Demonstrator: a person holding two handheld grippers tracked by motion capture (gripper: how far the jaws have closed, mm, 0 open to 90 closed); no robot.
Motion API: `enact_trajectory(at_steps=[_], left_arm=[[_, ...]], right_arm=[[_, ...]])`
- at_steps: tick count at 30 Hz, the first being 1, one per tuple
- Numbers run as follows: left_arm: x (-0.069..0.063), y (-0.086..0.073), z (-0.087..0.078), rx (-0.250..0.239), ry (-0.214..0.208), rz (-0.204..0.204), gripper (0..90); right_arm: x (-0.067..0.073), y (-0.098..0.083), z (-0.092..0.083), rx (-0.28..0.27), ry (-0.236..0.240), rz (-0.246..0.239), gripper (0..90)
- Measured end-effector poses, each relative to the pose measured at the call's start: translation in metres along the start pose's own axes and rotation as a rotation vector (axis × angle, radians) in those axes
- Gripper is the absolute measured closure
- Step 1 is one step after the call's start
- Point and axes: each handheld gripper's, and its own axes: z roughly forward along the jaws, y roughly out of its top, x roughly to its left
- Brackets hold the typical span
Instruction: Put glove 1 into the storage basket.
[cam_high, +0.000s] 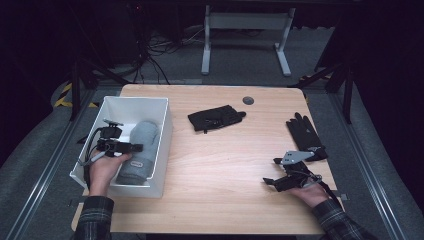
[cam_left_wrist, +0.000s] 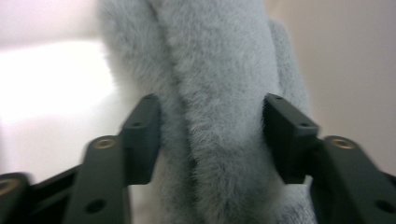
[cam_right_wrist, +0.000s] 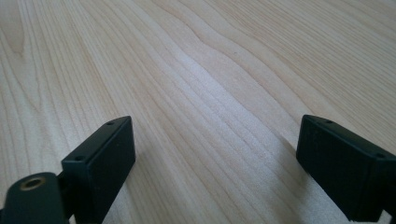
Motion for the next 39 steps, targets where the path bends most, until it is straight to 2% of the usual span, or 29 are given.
enact_trajectory(at_steps=[1, 2, 3, 4, 6, 12, 20, 28, 39], left_arm=[[-0.001, 0.001, -0.004, -0.024, 0.0, -0.001, 37.6], [-0.001, 0.001, -0.004, -0.024, 0.0, -0.001, 33.8], [-0.005, 0.003, -0.015, -0.066, 0.007, 0.008, 31.1], [-0.005, 0.003, -0.015, -0.066, 0.007, 0.008, 29.8], [-0.01, 0.007, -0.027, -0.105, 0.015, 0.024, 27.9], [-0.025, 0.015, -0.048, -0.152, -0.011, 0.069, 24.9], [-0.068, 0.028, -0.061, -0.191, -0.063, 0.172, 21.4], [-0.114, 0.038, -0.06, -0.199, -0.123, 0.271, 19.3], [-0.181, 0.041, -0.038, -0.19, -0.194, 0.409, 15.2]], right_arm=[[0.0, 0.0, 0.0, 0.0, 0.0, 0.0, 12.4], [0.0, 0.0, 0.0, 0.0, 0.0, 0.0, 12.4], [0.0, 0.0, 0.0, 0.0, 0.0, 0.0, 12.4], [0.0, 0.0, 0.0, 0.0, 0.0, 0.0, 12.4], [0.0, 0.0, 0.0, 0.0, -0.001, 0.001, 12.4], [0.0, 0.0, 0.0, 0.001, -0.003, 0.002, 12.2], [0.001, 0.0, 0.0, 0.002, -0.009, 0.003, 11.8], [0.001, 0.0, 0.0, 0.002, -0.01, 0.003, 11.6], [0.001, 0.0, 0.0, 0.001, -0.01, 0.003, 11.6]])
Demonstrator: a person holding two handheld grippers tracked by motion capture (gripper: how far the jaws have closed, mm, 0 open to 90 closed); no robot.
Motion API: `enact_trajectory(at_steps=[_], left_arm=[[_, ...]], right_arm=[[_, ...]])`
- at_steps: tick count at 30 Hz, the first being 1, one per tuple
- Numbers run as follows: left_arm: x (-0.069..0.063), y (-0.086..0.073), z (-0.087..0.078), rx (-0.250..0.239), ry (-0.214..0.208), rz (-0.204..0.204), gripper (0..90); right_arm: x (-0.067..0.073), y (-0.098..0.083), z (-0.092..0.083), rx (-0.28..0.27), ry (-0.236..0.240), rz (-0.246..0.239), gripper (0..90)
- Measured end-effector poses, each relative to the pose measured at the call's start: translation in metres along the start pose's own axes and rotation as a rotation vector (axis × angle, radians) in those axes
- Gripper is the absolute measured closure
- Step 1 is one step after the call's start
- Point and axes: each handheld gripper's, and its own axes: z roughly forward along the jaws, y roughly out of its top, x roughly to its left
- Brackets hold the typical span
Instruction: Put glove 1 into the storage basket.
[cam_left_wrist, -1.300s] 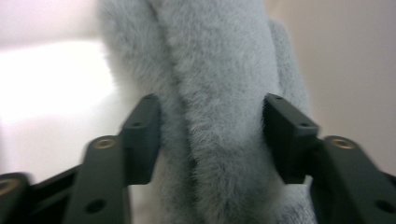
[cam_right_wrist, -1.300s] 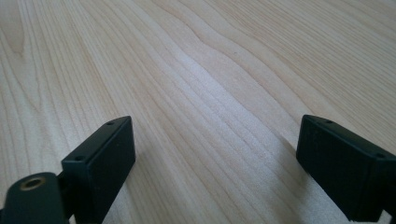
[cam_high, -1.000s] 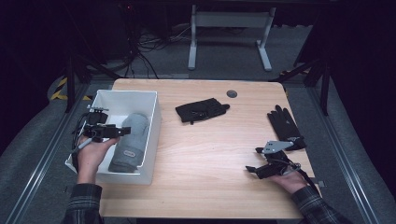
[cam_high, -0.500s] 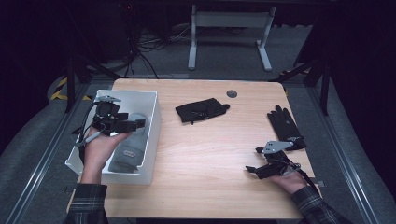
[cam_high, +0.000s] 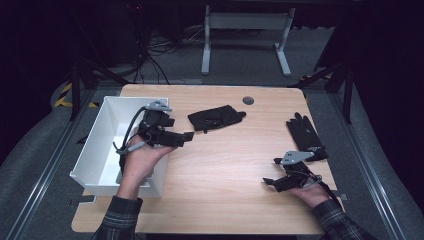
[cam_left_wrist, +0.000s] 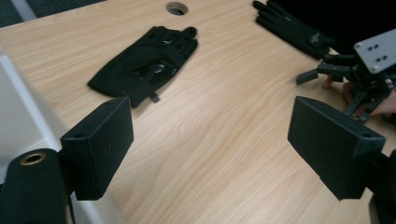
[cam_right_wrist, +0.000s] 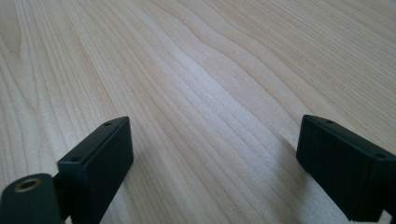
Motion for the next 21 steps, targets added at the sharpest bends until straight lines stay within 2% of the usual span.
enact_trajectory(at_steps=[11, 13, 17, 21], left_arm=[[-0.035, -0.001, 0.036, 0.019, -0.054, 0.069, 14.3], [-0.04, -0.004, 0.043, 0.019, -0.063, 0.072, 13.6], [-0.05, -0.014, 0.059, 0.046, -0.063, 0.109, 11.5], [-0.058, -0.03, 0.079, 0.077, -0.058, 0.149, 9.3]], right_arm=[[0.0, 0.0, 0.0, 0.0, -0.001, 0.0, 11.6], [0.0, 0.0, 0.0, 0.001, 0.001, -0.002, 11.5], [0.0, 0.0, -0.001, 0.004, 0.005, -0.006, 11.5], [-0.003, -0.001, -0.002, 0.01, 0.019, -0.014, 12.8]])
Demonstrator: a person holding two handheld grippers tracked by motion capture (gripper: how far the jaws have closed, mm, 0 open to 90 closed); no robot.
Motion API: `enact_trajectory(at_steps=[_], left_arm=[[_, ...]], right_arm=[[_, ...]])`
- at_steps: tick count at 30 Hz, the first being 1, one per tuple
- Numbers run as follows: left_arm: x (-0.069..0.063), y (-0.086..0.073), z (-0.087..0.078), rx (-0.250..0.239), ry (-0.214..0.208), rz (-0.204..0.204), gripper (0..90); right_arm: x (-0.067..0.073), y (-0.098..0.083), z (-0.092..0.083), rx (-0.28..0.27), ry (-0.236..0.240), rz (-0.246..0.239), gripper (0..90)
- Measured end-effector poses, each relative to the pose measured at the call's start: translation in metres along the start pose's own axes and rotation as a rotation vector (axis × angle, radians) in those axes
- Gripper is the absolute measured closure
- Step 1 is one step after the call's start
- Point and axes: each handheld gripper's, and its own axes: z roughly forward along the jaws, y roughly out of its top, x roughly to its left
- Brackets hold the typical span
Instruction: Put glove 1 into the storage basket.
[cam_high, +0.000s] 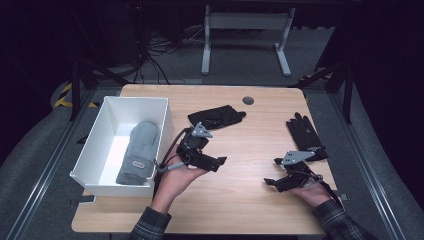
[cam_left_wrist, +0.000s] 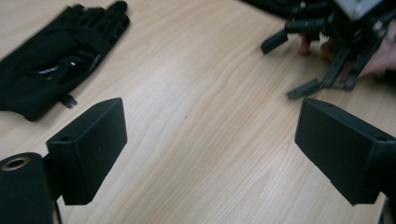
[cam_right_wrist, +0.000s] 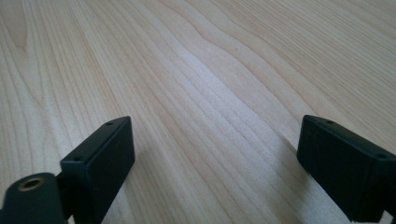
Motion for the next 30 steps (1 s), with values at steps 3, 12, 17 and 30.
enact_trajectory(at_steps=[3, 12, 17, 30], left_arm=[[-0.003, -0.009, 0.013, 0.022, -0.003, 0.019, 9.3], [-0.005, -0.044, 0.047, 0.103, -0.015, 0.041, 7.5], [-0.002, -0.063, 0.061, 0.126, -0.003, 0.057, 4.8], [0.005, -0.082, 0.075, 0.115, -0.004, 0.154, 0.0]], right_arm=[[-0.002, 0.001, -0.002, 0.015, 0.008, -0.007, 15.4], [-0.006, 0.004, -0.002, 0.033, 0.02, -0.021, 15.1], [-0.006, 0.002, -0.001, 0.019, 0.011, -0.016, 12.9], [-0.004, 0.001, -0.003, 0.021, 0.001, -0.008, 17.5]])
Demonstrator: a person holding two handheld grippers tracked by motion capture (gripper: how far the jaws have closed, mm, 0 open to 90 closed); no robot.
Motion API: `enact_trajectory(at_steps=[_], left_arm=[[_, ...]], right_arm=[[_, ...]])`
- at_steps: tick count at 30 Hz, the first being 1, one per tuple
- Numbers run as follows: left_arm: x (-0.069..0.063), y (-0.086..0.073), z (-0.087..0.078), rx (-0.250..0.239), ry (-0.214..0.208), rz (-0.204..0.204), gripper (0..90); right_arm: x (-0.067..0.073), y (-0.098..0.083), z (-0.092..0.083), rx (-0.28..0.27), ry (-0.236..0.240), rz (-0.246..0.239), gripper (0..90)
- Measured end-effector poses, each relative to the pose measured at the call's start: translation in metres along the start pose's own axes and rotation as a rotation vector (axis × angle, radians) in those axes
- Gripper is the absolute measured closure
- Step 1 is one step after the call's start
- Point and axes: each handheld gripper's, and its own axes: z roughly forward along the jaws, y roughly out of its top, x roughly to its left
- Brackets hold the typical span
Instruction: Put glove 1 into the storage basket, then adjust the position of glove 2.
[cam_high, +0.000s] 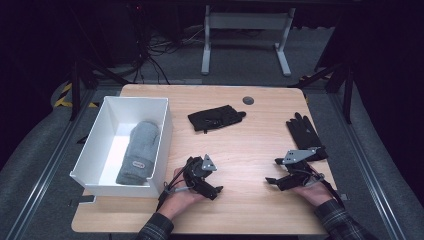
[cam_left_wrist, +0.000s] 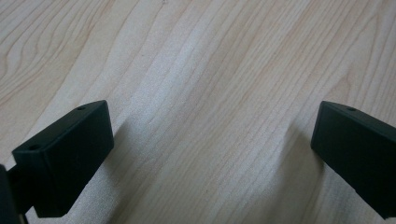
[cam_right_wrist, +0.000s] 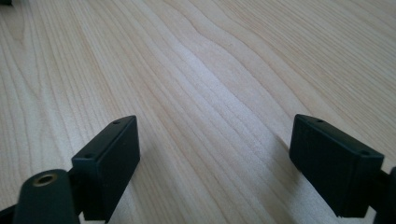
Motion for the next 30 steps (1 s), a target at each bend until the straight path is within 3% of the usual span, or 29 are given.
enact_trajectory(at_steps=[2, 8, 11, 12, 14, 21, 30], left_arm=[[0.001, -0.004, 0.0, -0.029, -0.009, 0.008, 0.0], [0.002, -0.004, -0.001, -0.033, -0.007, 0.006, 0.2], [0.002, -0.004, -0.001, -0.032, -0.007, 0.005, 0.3], [0.002, -0.005, -0.001, -0.033, -0.004, 0.005, 0.4], [0.002, -0.005, -0.002, -0.032, -0.008, 0.005, 0.7], [0.004, -0.007, -0.003, -0.034, -0.009, 0.008, 0.8], [0.004, -0.007, -0.003, -0.033, -0.007, 0.005, 0.7]], right_arm=[[0.0, 0.001, -0.001, -0.002, 0.005, 0.012, 18.5], [-0.003, 0.004, -0.01, -0.029, -0.012, 0.041, 22.7], [-0.006, 0.005, -0.017, -0.035, -0.04, 0.051, 29.4], [-0.011, 0.006, -0.022, -0.041, -0.064, 0.063, 37.1], [-0.013, 0.006, -0.024, -0.04, -0.073, 0.067, 39.9], [-0.038, 0.006, -0.039, -0.045, -0.226, 0.13, 46.4], [-0.078, 0.0, -0.045, -0.025, -0.349, 0.216, 53.3]])
